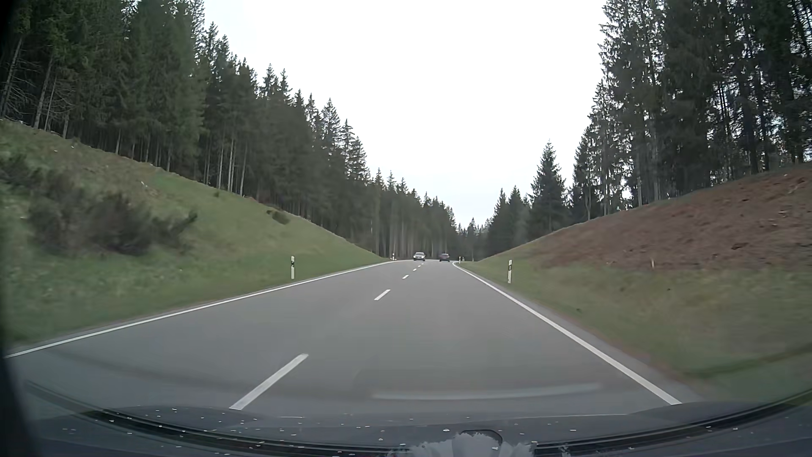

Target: Follow the waypoints while adhering to traffic rules and regulations

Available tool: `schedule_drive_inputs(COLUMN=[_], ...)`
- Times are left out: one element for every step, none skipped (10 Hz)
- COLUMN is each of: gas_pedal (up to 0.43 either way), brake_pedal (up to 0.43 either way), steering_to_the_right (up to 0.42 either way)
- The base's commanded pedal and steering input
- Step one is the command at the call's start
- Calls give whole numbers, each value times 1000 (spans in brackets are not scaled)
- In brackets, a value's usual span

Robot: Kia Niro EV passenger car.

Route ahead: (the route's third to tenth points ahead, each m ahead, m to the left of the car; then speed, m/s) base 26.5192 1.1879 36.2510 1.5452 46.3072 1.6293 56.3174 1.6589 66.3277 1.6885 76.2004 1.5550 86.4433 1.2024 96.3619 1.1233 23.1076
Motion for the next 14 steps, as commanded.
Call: schedule_drive_inputs(gas_pedal=[189, 189, 177, 177, 177, 177, 177, 177, 177, 177, 177, 177, 177, 177], brake_pedal=[0, 0, 0, 0, 0, 0, 0, 0, 0, 0, 0, 0, 0, 0], steering_to_the_right=[0, 0, 0, 0, 1, 1, 1, 1, 1, 1, 1, 1, 1, 1])
